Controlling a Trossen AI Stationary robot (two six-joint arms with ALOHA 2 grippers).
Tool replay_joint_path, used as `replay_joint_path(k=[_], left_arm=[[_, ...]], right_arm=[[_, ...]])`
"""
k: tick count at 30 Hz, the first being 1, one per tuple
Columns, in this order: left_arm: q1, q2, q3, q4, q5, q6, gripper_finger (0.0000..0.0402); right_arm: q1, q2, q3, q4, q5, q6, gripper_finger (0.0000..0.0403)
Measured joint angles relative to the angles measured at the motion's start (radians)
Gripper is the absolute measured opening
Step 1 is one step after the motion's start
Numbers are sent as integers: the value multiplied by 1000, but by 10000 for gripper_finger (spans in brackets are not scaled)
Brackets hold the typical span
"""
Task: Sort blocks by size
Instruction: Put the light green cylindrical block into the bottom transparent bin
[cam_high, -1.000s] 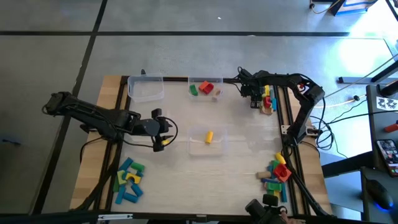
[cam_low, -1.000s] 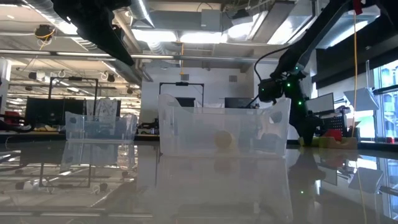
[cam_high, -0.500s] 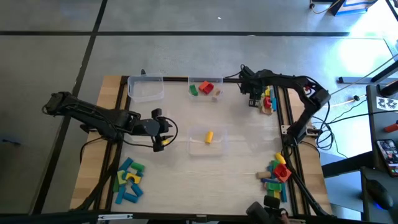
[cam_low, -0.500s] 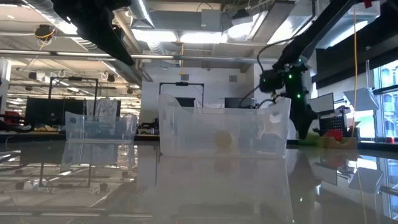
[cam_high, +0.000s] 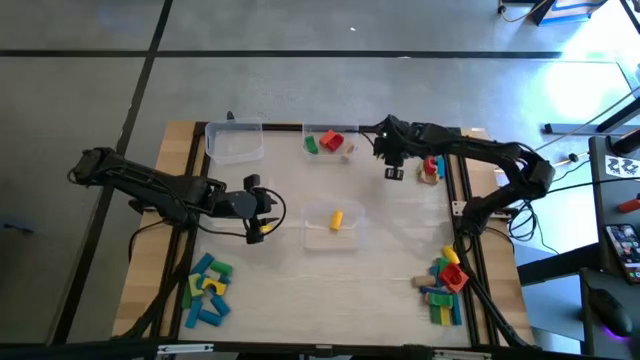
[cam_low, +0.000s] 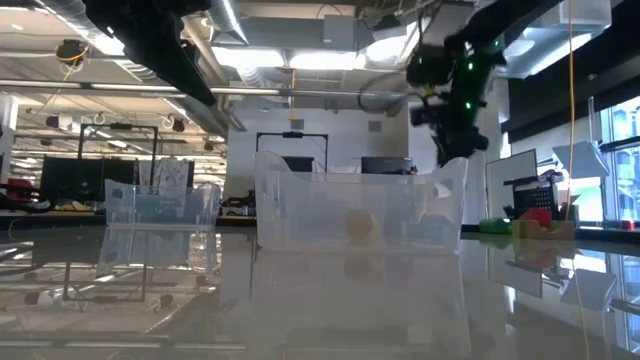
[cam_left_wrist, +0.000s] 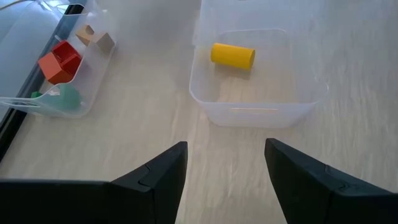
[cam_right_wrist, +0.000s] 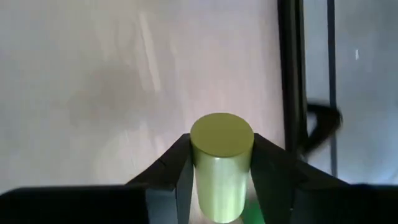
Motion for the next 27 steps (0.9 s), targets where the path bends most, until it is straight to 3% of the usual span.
replay_joint_path(k=[23, 27], left_arm=[[0, 0, 0, 1, 0, -7, 210], [0, 0, 0, 1, 0, -7, 210]], right_arm=[[401, -33, 0, 297, -308, 260, 127], [461, -27, 0, 337, -318, 280, 126]])
